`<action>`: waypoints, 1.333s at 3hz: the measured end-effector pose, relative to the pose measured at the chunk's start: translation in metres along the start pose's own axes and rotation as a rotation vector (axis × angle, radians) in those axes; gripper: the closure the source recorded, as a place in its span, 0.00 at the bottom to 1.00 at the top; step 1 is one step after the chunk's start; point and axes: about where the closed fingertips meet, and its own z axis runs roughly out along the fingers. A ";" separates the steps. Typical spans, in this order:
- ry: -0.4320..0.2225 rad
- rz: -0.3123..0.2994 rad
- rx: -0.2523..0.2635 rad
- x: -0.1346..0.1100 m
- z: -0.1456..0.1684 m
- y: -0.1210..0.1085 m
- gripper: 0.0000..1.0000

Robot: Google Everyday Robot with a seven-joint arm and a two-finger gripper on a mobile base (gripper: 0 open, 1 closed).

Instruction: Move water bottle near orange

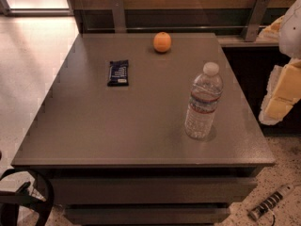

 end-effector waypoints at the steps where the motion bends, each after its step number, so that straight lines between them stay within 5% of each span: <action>1: -0.008 0.001 -0.002 0.000 0.000 -0.001 0.00; 2: -0.090 0.010 -0.022 0.002 -0.004 -0.006 0.00; 4: -0.433 0.020 -0.044 0.007 0.015 -0.016 0.00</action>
Offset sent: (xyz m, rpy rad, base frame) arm 0.0085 -0.0111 0.0069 0.2056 0.0184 0.0456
